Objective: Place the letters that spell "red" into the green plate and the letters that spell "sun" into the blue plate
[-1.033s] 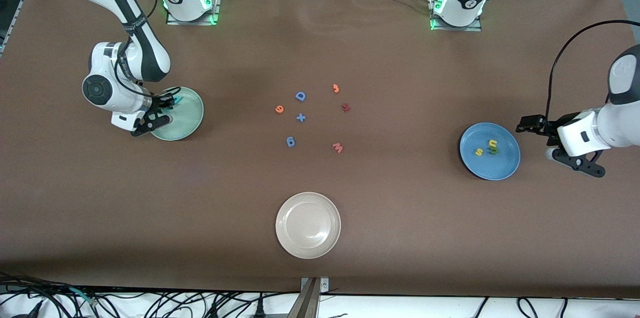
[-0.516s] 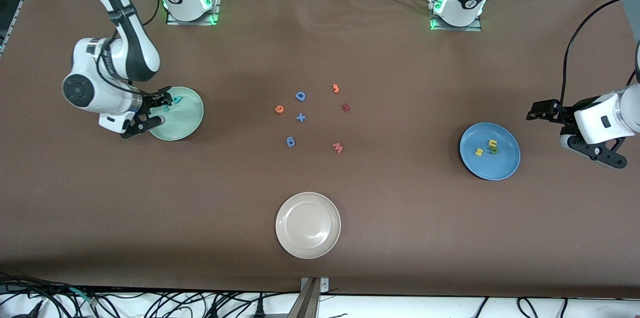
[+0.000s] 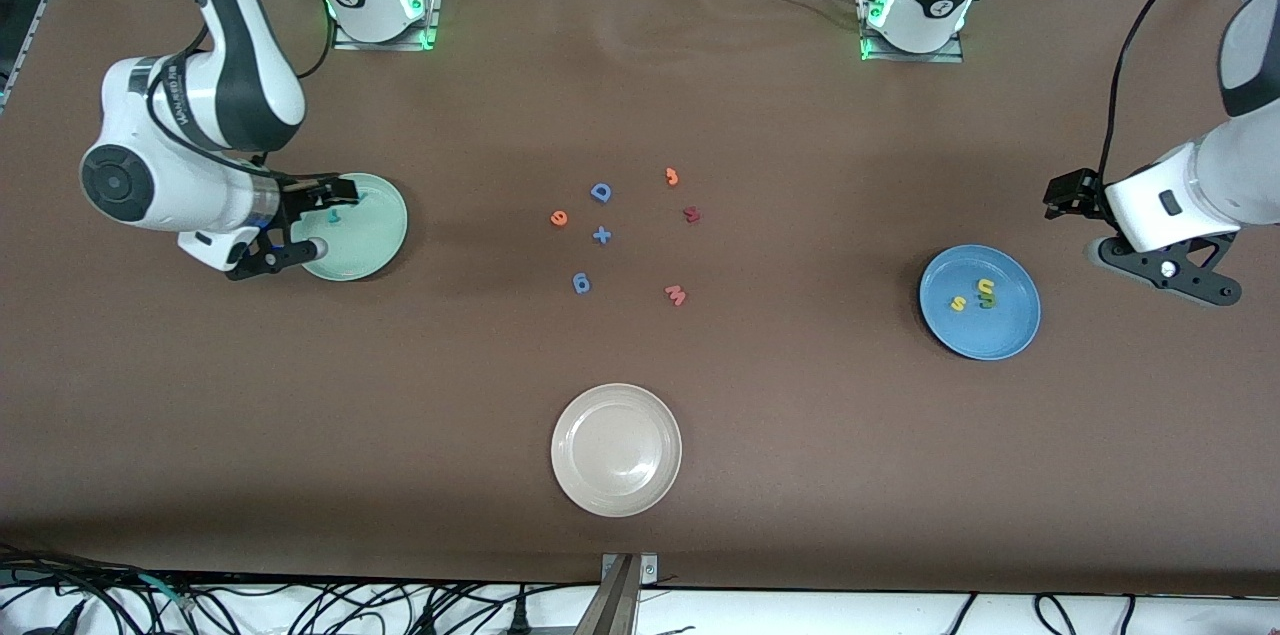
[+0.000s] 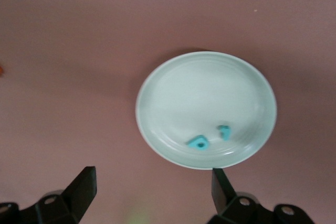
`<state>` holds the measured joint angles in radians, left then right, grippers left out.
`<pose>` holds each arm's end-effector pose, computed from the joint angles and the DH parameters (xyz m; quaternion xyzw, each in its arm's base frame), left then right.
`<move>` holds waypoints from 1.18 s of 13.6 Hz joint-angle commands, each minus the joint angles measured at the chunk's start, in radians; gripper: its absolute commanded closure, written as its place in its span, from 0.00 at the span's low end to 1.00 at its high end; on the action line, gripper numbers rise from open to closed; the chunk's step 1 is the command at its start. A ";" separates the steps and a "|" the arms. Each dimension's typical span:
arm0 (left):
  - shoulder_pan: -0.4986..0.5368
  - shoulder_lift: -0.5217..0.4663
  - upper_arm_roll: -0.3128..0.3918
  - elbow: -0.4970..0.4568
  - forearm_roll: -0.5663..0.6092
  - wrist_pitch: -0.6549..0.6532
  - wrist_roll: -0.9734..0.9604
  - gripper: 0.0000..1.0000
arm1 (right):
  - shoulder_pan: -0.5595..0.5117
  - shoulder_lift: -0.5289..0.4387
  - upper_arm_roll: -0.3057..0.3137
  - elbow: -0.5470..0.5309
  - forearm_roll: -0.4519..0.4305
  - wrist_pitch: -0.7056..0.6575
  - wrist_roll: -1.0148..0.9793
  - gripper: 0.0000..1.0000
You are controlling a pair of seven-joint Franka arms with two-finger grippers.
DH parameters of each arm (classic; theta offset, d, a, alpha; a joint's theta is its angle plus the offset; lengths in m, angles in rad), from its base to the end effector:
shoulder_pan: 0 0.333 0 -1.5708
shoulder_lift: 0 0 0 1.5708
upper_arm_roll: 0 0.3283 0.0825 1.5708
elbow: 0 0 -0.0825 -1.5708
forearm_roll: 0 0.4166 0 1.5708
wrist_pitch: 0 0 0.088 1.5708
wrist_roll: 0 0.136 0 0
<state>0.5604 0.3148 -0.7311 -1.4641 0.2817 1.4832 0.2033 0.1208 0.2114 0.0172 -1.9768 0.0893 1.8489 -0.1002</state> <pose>0.6428 -0.0172 0.5016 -0.9759 0.1865 0.1082 0.0342 0.5682 0.0884 0.3056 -0.9799 -0.0979 0.1694 0.0389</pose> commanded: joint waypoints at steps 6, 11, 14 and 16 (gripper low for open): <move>-0.430 -0.169 0.581 -0.066 -0.283 0.137 -0.054 0.00 | 0.002 0.031 0.295 0.069 0.069 0.061 0.636 0.02; -0.599 -0.339 0.702 -0.309 -0.272 0.293 -0.150 0.00 | 0.017 0.123 0.449 0.061 0.055 0.257 0.957 0.02; -0.599 -0.378 0.708 -0.367 -0.280 0.341 -0.050 0.00 | 0.034 0.180 0.481 0.041 0.047 0.377 1.063 0.02; -0.596 -0.369 0.708 -0.371 -0.274 0.338 -0.051 0.00 | 0.042 0.209 0.489 -0.006 0.044 0.475 1.074 0.02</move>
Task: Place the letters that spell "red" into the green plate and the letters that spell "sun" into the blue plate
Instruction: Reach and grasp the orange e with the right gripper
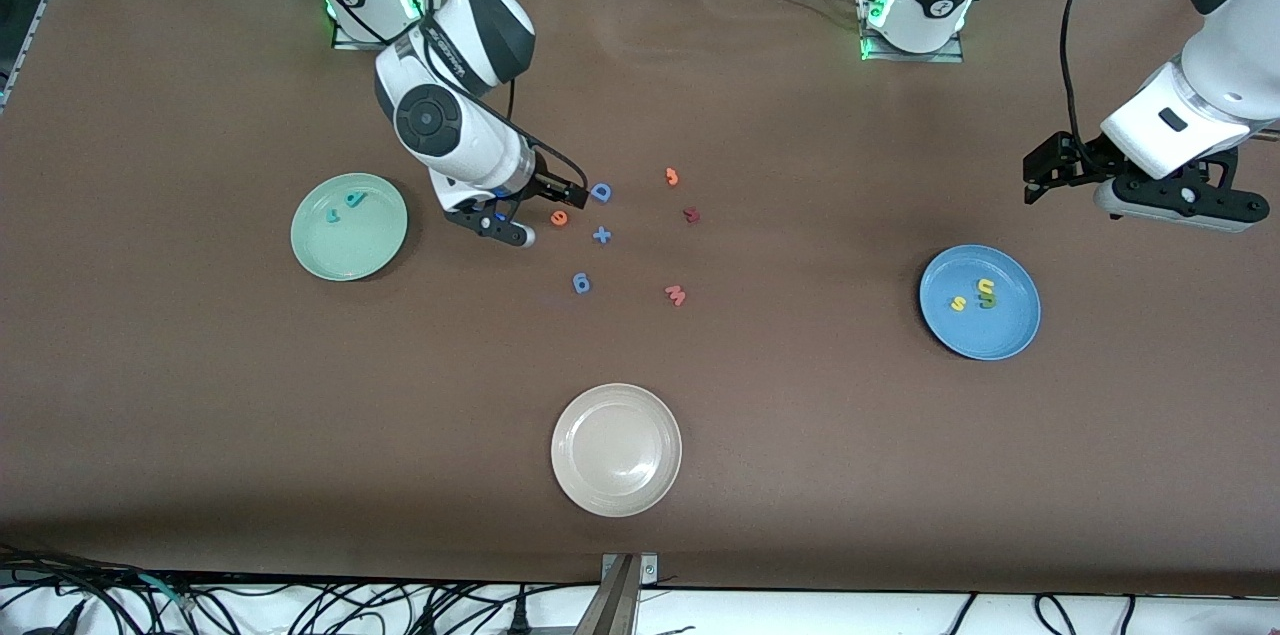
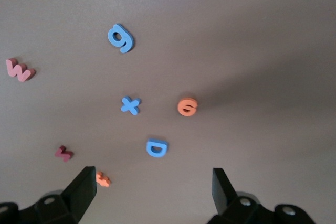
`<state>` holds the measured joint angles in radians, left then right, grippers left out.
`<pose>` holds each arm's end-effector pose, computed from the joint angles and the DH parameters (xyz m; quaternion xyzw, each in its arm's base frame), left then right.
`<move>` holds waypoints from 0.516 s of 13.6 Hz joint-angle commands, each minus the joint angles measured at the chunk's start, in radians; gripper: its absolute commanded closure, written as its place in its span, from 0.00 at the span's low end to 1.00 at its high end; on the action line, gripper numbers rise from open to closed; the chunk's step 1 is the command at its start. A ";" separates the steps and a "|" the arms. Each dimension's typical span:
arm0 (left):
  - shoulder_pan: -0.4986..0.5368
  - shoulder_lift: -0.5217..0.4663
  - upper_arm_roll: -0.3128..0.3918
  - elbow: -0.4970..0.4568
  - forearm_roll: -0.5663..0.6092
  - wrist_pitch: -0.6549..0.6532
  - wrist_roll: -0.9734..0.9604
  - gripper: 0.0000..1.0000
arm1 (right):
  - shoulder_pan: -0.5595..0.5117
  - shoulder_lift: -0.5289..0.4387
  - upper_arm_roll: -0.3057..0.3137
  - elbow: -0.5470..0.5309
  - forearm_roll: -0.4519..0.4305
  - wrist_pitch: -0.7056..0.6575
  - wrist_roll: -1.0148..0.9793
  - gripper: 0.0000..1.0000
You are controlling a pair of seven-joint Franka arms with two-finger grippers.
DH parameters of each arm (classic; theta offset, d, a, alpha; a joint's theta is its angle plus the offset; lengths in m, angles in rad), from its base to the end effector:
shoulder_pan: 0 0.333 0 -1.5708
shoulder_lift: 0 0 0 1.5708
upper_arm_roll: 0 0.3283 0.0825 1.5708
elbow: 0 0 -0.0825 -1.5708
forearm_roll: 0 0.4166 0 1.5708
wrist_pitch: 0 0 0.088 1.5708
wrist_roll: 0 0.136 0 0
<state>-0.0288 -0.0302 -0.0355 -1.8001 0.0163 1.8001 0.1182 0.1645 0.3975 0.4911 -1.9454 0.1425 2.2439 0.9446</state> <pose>0.5882 -0.0362 0.5288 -0.9955 0.0928 -0.0149 0.0089 0.5055 0.3891 0.2585 -0.9682 0.2010 0.1255 0.0805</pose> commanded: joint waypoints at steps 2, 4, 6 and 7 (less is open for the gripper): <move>-0.006 -0.019 0.014 -0.031 -0.004 0.021 0.028 0.00 | 0.000 0.041 0.018 -0.095 -0.061 0.167 0.029 0.02; 0.001 -0.020 0.022 -0.030 -0.009 0.001 0.021 0.00 | 0.000 0.075 0.018 -0.102 -0.176 0.171 0.029 0.02; 0.001 -0.016 0.028 -0.018 -0.009 -0.033 0.012 0.00 | 0.006 0.106 0.018 -0.119 -0.256 0.177 0.043 0.03; 0.001 -0.007 0.026 -0.004 -0.009 -0.041 -0.020 0.00 | 0.007 0.124 0.018 -0.124 -0.306 0.192 0.071 0.03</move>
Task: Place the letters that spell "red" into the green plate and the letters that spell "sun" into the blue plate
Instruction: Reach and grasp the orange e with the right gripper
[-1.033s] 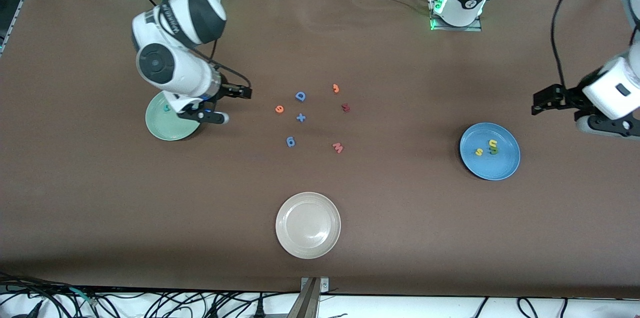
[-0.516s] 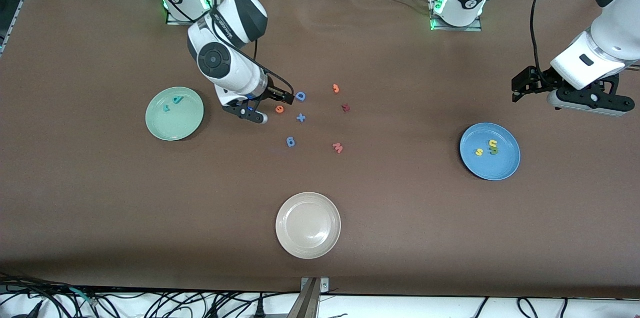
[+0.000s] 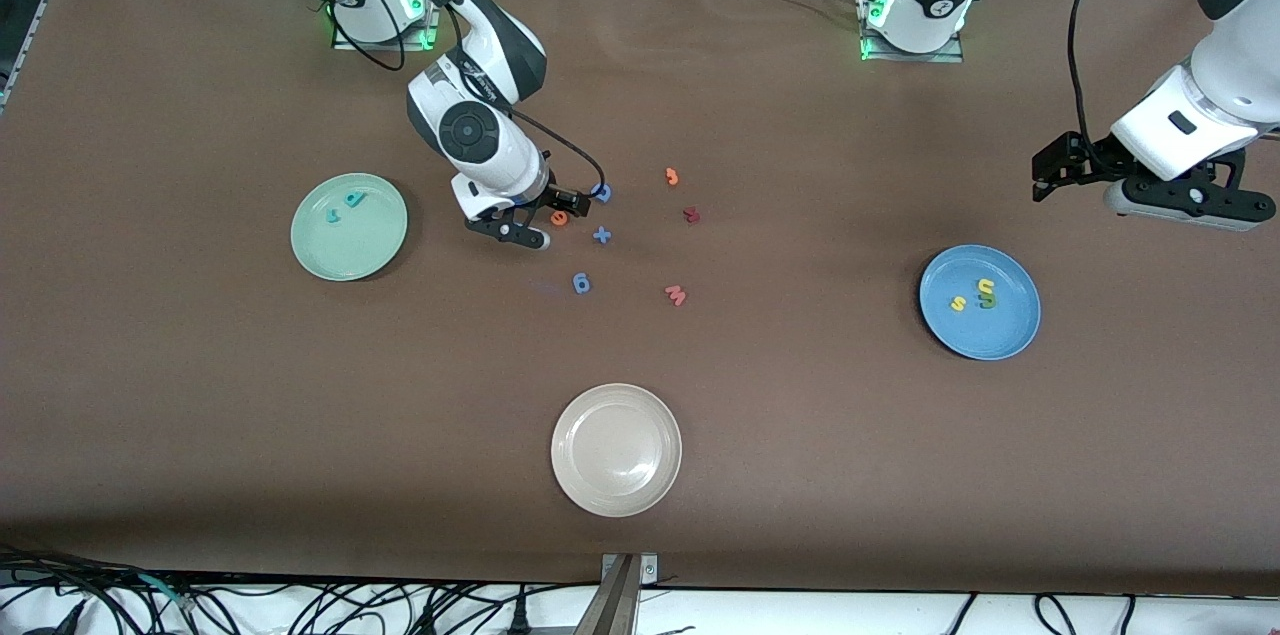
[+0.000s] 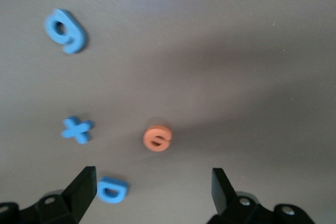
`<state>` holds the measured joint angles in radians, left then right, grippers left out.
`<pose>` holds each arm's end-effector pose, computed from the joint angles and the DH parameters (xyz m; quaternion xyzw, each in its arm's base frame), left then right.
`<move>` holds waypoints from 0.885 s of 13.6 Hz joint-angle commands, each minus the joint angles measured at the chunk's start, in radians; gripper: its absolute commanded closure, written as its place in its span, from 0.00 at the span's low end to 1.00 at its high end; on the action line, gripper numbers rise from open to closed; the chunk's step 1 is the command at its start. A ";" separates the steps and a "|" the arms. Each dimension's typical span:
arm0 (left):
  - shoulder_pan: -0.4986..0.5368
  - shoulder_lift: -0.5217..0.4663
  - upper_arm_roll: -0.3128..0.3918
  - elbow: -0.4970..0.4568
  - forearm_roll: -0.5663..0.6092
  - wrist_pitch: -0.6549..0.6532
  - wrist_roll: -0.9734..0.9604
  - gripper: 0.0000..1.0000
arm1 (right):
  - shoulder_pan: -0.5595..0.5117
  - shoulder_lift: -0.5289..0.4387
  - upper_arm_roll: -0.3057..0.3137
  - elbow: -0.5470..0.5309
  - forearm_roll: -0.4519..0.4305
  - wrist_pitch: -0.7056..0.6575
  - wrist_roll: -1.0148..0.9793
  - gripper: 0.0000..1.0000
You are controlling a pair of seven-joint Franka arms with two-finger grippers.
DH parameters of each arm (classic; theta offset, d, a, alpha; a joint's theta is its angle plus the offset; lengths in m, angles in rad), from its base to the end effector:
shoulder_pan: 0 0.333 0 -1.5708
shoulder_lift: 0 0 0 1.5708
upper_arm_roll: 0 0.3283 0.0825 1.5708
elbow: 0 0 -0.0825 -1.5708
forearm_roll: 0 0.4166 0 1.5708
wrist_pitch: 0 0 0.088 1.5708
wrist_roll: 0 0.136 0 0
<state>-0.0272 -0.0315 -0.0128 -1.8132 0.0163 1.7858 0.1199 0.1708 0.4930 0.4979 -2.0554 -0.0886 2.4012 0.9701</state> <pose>0.5849 -0.0216 0.5216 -0.9966 0.0816 -0.0017 0.0082 0.4738 0.3794 0.1715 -0.9861 0.1359 0.0913 0.0290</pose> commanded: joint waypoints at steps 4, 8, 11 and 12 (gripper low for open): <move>0.003 -0.005 0.007 0.028 -0.010 -0.052 -0.066 0.00 | 0.010 0.100 0.014 -0.012 -0.353 0.084 0.241 0.04; 0.000 0.025 -0.012 0.052 -0.006 -0.057 -0.069 0.00 | 0.009 0.111 0.033 -0.008 -0.407 0.090 0.297 0.04; 0.038 0.028 -0.006 0.072 -0.030 -0.055 -0.058 0.00 | 0.007 0.111 0.042 0.015 -0.407 0.088 0.328 0.05; 0.039 0.042 -0.007 0.090 -0.030 -0.057 -0.057 0.00 | 0.007 0.113 0.044 0.014 -0.407 0.088 0.331 0.09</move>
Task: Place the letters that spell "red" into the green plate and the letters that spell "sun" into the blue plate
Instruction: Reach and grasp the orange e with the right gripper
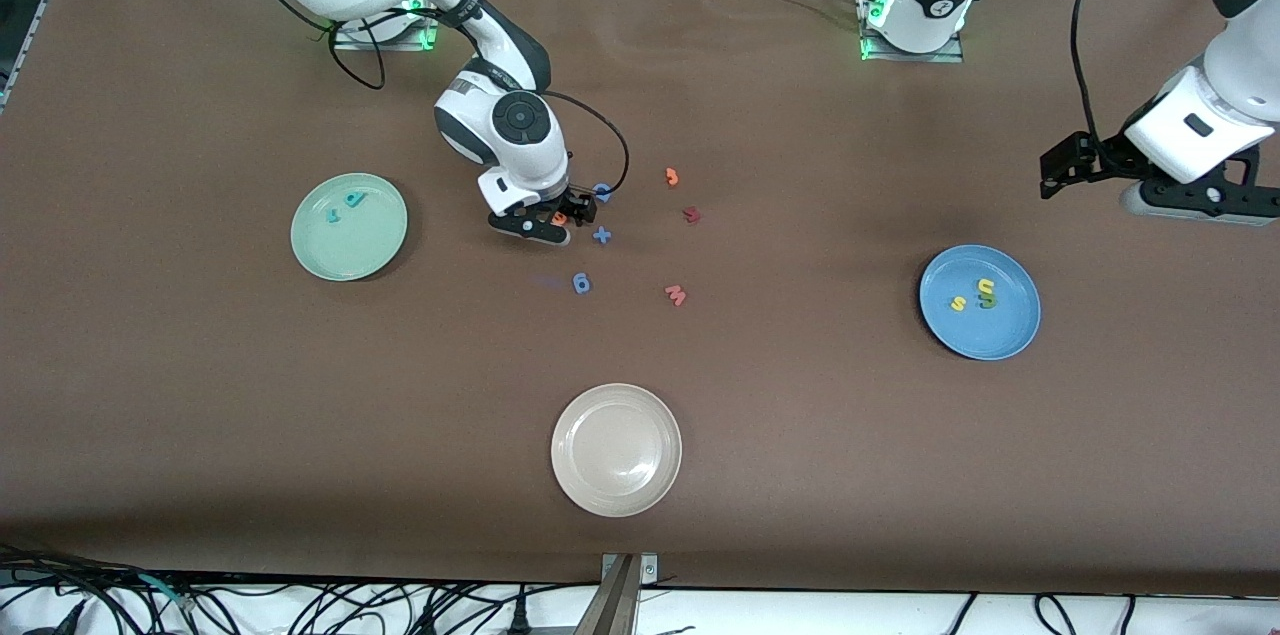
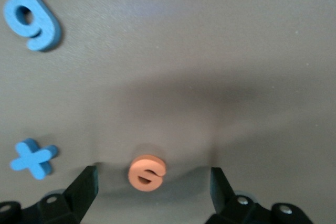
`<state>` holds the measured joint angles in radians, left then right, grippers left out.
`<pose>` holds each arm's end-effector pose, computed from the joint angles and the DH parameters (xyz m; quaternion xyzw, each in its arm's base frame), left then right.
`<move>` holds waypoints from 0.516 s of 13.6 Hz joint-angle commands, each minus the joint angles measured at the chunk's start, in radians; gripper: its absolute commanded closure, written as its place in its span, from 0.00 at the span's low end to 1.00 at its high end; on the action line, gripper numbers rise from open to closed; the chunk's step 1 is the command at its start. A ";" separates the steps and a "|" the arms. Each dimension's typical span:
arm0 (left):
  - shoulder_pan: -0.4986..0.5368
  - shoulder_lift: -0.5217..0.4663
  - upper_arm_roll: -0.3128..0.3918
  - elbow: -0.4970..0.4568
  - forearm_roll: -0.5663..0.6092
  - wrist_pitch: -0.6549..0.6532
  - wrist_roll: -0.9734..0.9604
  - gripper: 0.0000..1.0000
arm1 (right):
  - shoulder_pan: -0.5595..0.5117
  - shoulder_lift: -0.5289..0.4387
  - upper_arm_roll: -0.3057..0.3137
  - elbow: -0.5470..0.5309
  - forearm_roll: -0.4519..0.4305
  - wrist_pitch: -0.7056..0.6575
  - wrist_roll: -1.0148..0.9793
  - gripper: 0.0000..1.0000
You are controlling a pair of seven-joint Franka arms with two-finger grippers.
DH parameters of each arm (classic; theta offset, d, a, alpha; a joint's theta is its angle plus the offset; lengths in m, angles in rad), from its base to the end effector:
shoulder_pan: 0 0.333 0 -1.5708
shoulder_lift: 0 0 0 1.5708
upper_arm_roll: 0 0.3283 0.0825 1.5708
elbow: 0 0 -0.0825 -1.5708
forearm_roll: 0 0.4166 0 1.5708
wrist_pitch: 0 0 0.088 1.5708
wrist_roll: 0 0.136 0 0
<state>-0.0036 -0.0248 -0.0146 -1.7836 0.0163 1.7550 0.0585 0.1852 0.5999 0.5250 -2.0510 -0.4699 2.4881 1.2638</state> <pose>0.5864 -0.0088 0.5301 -0.9992 0.0398 0.0021 0.0082 0.4552 0.4004 0.1271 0.9927 -0.1184 -0.0177 0.0112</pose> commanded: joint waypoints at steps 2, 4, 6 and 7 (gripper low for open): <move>0.019 0.043 -0.004 0.088 -0.029 -0.035 0.001 0.00 | -0.009 0.012 0.015 0.008 -0.026 0.002 0.036 0.16; 0.017 0.042 -0.007 0.095 -0.024 -0.071 -0.005 0.00 | -0.009 0.018 0.015 0.009 -0.026 0.003 0.036 0.28; 0.020 0.043 -0.004 0.096 -0.033 -0.075 -0.005 0.00 | -0.007 0.024 0.015 0.009 -0.026 0.006 0.036 0.34; 0.016 0.046 -0.007 0.108 -0.024 -0.074 -0.006 0.00 | -0.007 0.026 0.015 0.008 -0.026 0.014 0.036 0.34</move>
<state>0.0069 -0.0005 -0.0147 -1.7230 0.0162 1.7076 0.0584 0.1851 0.6079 0.5281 -2.0484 -0.4700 2.4919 1.2738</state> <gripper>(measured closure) 0.000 0.330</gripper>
